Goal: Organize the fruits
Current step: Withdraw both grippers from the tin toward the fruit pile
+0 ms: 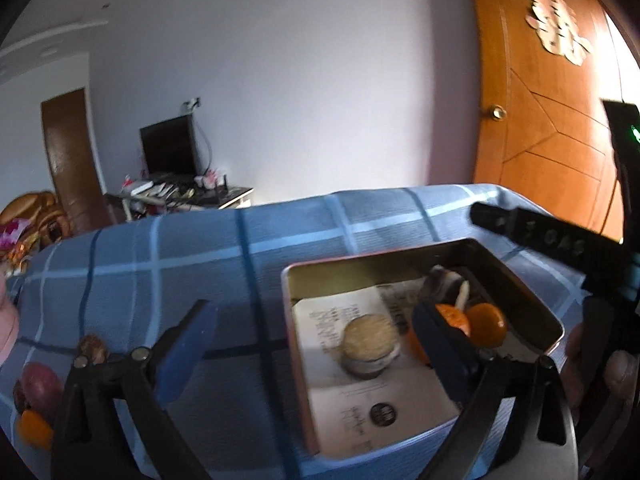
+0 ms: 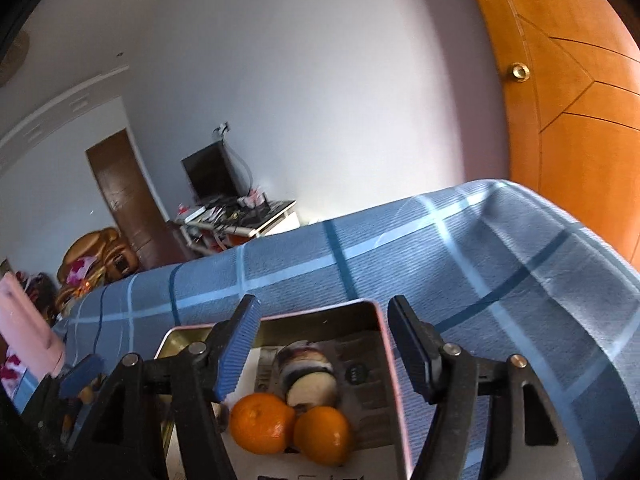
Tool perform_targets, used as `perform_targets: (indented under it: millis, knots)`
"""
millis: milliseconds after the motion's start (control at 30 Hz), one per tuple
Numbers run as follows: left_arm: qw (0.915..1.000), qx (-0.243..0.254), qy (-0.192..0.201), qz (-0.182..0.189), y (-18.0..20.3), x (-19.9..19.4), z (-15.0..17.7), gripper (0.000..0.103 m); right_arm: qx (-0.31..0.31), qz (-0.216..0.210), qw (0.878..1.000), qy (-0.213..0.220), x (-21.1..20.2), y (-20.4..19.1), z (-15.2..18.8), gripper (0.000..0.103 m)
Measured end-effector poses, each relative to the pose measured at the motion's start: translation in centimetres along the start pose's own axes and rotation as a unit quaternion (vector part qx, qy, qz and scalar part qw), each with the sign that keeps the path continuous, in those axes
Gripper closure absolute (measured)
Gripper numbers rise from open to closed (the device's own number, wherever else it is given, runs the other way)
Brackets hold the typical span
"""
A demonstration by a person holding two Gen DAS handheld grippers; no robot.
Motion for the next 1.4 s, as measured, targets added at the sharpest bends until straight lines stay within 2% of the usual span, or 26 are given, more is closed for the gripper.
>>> perform_targets:
  millis: [133,333,467,667,867,1033,1200,1400]
  knots:
    - [0.9995,-0.008,-0.003,-0.032,-2.1,-1.1,0.9,0.003,0.007,-0.018,0.999,0.027,-0.9,0.2,0.1,0.035]
    - [0.9955,-0.018,0.005,-0.092,-4.9,-2.9,2.5,0.002,-0.056,0.005,0.996,0.073,-2.3,-2.0,1.2,0.035]
    - [0.9947,-0.038,0.006,-0.096,-6.2,-3.2,3.0,0.002,-0.053,0.006,0.995,0.079,-2.8,-2.5,2.3,0.035]
    - [0.9946,-0.032,0.008,-0.098,-6.3,-3.6,3.4,0.002,-0.062,0.041,0.989,0.126,-5.1,-3.0,3.2,0.035]
    - [0.9958,-0.001,0.018,-0.09,-5.4,-4.7,3.6,0.002,0.001,0.016,0.995,0.096,-6.5,-1.9,4.0,0.035]
    - [0.9962,0.004,0.023,-0.084,-6.3,-5.9,4.2,0.002,0.068,-0.003,0.996,0.063,-6.7,-0.9,5.2,0.035]
    - [0.9957,-0.003,0.021,-0.09,-8.4,-6.7,5.1,0.002,0.075,-0.009,0.996,0.046,-6.7,-2.3,6.4,0.035]
    - [0.9951,-0.018,0.014,-0.096,-11.6,-7.4,6.2,0.002,0.045,-0.025,0.998,0.038,-6.7,-5.8,8.0,0.035]
Point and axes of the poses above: each gripper's, at about its wrist camera, not at the fingertips, and x roughly the way its jaws point, y to its right, z to its underside, the point moved 1 cm from there along x, roughly the way its jaws point, and after that the axes turned 9 degrees about x, right-handed, at the moved point
